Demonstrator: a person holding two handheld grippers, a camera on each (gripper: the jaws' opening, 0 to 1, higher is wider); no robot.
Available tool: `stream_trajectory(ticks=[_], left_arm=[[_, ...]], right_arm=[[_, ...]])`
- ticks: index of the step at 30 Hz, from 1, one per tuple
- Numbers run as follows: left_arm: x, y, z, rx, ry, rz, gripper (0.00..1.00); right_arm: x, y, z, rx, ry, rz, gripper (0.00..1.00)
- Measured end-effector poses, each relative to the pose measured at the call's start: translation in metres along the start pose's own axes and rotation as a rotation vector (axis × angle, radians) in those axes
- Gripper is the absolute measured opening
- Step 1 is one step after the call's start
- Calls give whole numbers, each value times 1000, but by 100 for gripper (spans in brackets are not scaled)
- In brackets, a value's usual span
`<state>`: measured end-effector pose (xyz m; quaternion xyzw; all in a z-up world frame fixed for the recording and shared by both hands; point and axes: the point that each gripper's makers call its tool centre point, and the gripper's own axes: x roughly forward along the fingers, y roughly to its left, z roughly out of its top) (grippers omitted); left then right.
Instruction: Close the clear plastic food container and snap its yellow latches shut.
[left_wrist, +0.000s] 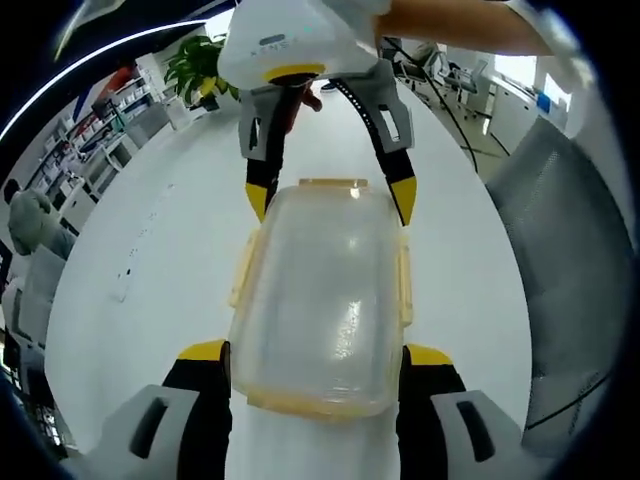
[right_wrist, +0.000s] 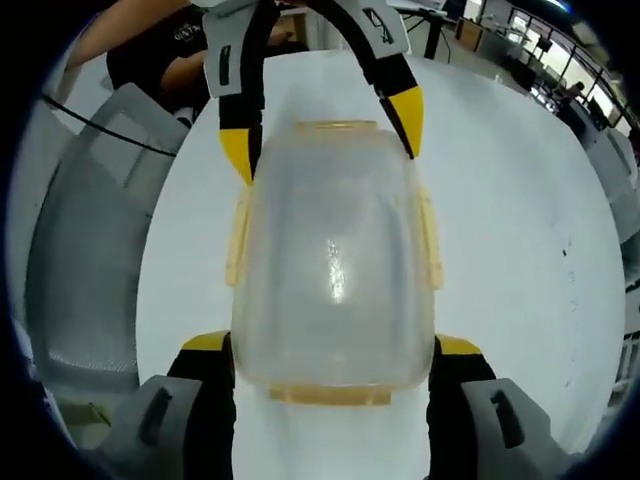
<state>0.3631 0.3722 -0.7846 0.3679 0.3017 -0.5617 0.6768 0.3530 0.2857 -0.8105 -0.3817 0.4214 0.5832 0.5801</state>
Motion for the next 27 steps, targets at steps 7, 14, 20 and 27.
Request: stream_trajectory(ticks=[7,14,20,27], left_arm=[[4,24,-1,7,1,4,63],[10,46,-1,14,0,12,63],[14,63,1,19,2,24,64],[19,78,2,23,6,42,64]], right_arm=[[0,-21,3,5,1,-6,76],[-1,-45,5,20,-14,-20,77],[-2,-61,6,24,-10,-32,77],[-3,-76,7,33,-32,-42,77]])
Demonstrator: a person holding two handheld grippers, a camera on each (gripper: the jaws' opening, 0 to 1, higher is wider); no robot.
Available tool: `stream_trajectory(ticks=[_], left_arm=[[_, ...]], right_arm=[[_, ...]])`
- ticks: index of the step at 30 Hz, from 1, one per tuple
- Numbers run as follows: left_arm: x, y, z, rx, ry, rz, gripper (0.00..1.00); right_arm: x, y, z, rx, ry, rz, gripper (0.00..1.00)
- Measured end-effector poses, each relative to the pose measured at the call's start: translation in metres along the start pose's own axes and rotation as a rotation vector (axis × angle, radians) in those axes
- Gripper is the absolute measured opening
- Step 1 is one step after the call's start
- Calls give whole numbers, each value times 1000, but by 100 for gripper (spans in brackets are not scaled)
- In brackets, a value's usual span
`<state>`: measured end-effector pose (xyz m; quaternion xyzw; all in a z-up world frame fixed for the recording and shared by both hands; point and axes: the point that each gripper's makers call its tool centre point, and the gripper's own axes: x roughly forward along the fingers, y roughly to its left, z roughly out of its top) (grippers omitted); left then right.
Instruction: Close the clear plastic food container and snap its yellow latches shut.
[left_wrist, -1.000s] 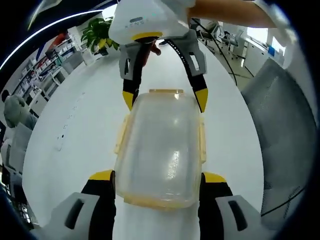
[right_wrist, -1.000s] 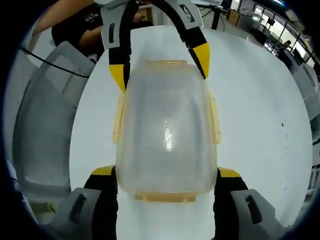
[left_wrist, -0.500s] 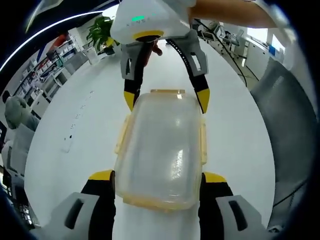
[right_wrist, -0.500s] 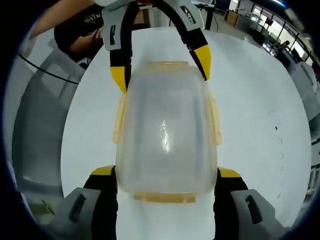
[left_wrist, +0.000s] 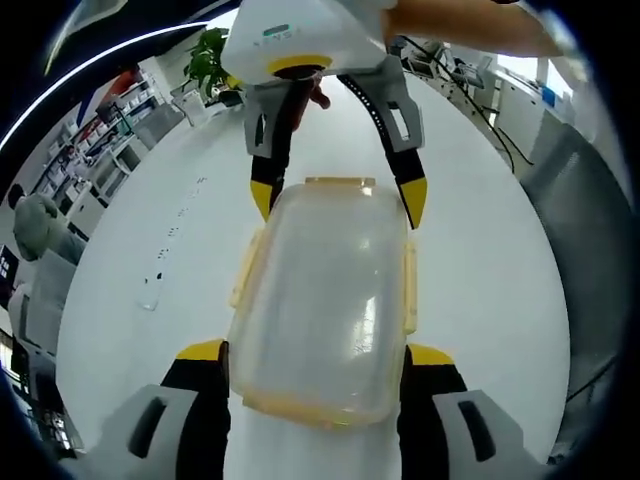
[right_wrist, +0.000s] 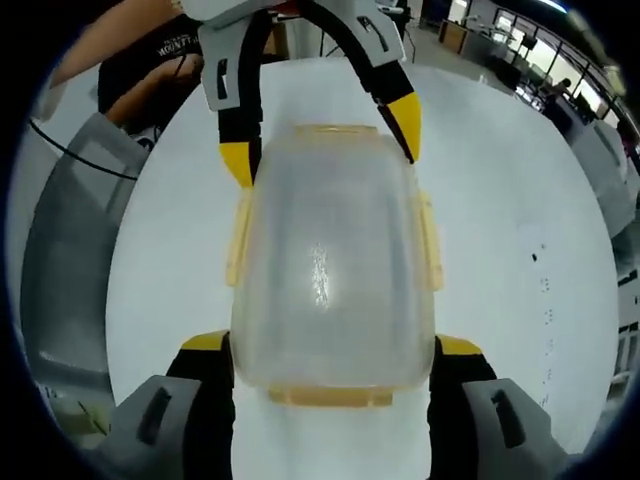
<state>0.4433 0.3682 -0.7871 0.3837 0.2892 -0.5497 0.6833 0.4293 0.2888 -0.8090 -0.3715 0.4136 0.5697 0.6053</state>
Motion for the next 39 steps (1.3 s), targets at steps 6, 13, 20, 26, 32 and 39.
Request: stream_trajectory(ticks=[6,13,20,26,32,39], left_arm=[[3,8,1,6,1,7,64],[3,7,0,5,-4,13,65],[2,8,1,4,-23,12,65],[0,8,1,8,-27,20,65],[-12,10,9,-26,-86,56,79],[-29,-2,21,-122,-178,84,92]], right_arm=[[1,-7,1,10,-8,-10,77],[2,-8,1,7,-1,-30,78],[4,-8,-1,4,18,-60,80],[0,-9,-1,38,7,-75,79],[-15,-8,3,134,-72,-84,79],[-41,-4,-2,192,-136,-153,81]])
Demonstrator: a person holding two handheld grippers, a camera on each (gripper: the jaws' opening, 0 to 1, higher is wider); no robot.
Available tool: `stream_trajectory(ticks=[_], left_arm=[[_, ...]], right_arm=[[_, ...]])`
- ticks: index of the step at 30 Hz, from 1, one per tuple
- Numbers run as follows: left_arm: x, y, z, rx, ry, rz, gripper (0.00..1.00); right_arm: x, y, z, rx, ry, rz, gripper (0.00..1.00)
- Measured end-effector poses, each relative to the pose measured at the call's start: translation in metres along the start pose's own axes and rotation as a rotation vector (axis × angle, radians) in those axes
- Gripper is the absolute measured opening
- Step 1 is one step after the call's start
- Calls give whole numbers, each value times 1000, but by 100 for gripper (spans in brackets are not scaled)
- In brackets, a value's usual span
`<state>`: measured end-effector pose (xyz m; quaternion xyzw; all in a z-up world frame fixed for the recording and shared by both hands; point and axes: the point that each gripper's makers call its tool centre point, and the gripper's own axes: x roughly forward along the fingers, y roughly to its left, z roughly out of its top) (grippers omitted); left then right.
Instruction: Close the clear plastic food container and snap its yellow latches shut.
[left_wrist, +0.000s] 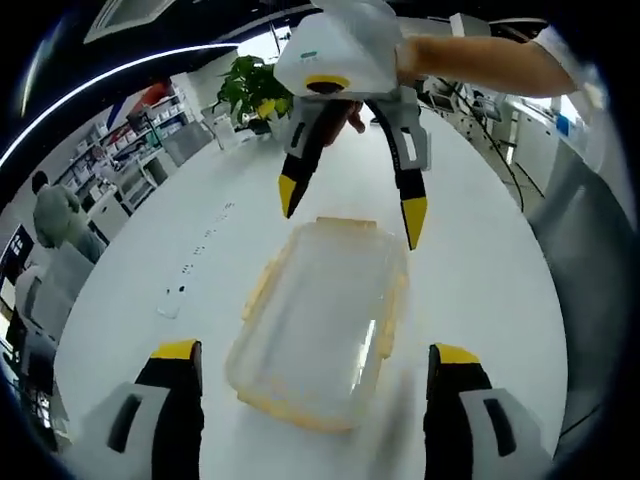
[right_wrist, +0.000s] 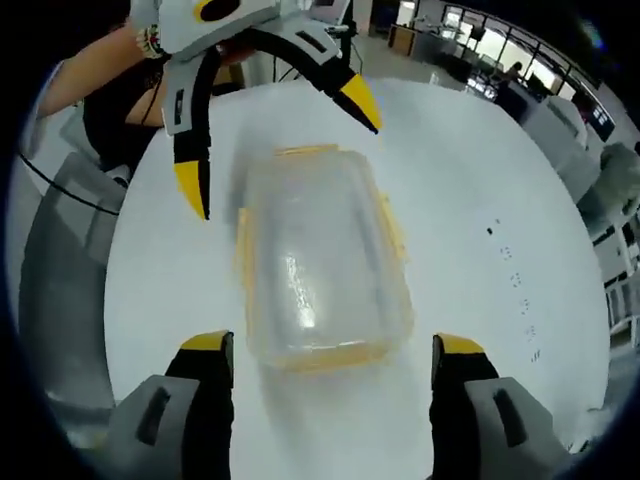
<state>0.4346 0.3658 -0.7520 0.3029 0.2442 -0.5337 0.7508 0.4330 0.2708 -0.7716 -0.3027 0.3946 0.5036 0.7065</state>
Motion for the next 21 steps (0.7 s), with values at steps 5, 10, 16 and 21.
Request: stream_trajectory(ticks=[5,10,16,21], left_arm=[[-11,-3,12,-148,-98,37,99],[-24,-9,18,-211,-168,71,99],[-48,-36,29,-343,-322,59,99],[-63,-51,24,-342,-322,111,99]], right_arm=[[-20,-2,11,38,-115,-79,83],[-32,6,17,113,-213,-103,91],[-42,13,12,106,-228,-172,97],[-53,21,12,117,-249,-213,99]])
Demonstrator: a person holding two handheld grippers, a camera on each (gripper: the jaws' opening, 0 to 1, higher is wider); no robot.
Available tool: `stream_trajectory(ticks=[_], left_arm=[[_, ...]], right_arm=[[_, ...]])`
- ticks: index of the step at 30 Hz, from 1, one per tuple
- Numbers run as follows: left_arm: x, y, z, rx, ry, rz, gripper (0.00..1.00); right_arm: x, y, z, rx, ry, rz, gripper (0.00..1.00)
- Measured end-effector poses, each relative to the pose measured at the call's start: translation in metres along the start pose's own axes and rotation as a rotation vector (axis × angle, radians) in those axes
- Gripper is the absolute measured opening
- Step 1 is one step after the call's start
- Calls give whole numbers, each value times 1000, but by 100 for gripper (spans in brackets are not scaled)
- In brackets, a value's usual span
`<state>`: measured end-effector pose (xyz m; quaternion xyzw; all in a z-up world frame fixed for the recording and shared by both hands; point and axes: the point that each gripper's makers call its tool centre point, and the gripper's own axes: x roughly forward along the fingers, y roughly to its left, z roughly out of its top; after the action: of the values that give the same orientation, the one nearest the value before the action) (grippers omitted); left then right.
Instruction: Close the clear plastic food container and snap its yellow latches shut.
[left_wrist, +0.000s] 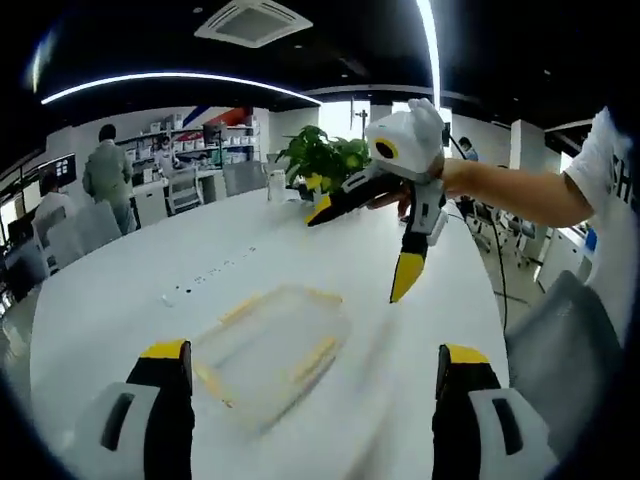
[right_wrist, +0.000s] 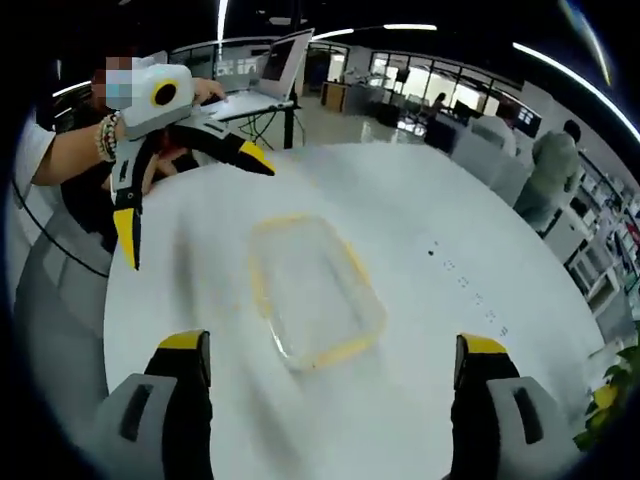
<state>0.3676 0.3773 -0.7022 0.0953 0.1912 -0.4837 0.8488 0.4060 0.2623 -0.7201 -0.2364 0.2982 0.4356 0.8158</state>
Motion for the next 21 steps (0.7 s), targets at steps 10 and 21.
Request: stream_trajectory(ticks=[10,21], left_arm=[[-51,-20,8,-111,-144,66,99],[-109,-43,-31,-256,-207,146,99]], right_arm=[[-32,17,-10,37,-39,-42,99],[-80,51,-28,140,-158,-108,98]])
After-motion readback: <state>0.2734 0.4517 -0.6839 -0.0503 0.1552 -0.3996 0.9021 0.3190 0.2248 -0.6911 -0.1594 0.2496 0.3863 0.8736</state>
